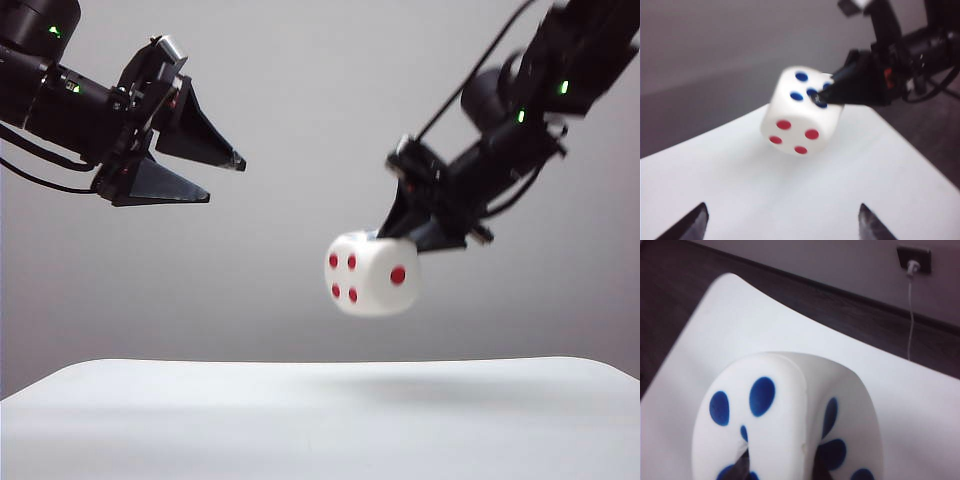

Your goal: Pick up the dice on the table and roll the dice.

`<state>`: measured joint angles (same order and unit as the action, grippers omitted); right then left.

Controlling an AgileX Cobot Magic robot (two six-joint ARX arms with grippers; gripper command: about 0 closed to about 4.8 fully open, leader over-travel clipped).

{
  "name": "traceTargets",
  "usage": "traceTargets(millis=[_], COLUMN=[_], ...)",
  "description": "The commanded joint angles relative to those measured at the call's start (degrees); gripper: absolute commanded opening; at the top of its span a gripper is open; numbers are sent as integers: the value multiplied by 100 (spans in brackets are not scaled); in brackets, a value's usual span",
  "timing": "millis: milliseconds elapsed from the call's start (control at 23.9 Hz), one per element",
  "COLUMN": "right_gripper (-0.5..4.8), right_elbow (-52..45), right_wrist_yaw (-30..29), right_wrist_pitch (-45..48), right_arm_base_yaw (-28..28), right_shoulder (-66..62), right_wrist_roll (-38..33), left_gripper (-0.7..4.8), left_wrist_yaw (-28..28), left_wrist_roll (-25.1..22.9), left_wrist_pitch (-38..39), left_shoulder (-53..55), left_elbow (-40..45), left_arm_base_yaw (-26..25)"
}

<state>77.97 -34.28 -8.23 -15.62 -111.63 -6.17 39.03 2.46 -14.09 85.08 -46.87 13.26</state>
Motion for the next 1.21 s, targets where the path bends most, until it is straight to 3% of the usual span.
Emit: traceTargets(millis=[42,377,419,461,503,628,754,1005,1131,1215], right_gripper=[117,132,169,325,408,475,475,474,473,472], right_elbow=[24,28,37,107,278,949,1456,1512,1510,1510], right_wrist_yaw=[-59,-354,-450,-739,-992,-1054,-1012,-629,-380,-81], right_wrist_pitch=[-350,-581,-566,-518,-516,-533,-616,-1279,-2081,-3346], right_arm_base_yaw=[-4,0,4,72,122,310,525,1071,1257,1427], right_shoulder=[323,1377,1530,1888,2238,3042,3700,4413,4537,4522], right_wrist_roll=[68,68,68,68,61,63,61,103,457,835], left_gripper=[381,381,381,381,381,381,381,381,380,367], left_wrist_yaw=[369,990,1043,1172,1257,1552,1670,1633,1725,1816], left_wrist_roll=[249,870,901,1016,1117,1410,1427,1405,1405,1397], left_wrist_pitch=[-260,-490,-492,-492,-487,-490,-487,-437,-376,-116], left_shoulder=[-26,-52,-61,-85,-98,-181,-313,-446,-448,-448], left_elbow=[-17,-595,-702,-896,-1062,-1486,-1727,-1729,-1729,-1729], left_arm_base_yaw=[4,-20,-20,-37,-37,-42,-42,-52,-136,-122])
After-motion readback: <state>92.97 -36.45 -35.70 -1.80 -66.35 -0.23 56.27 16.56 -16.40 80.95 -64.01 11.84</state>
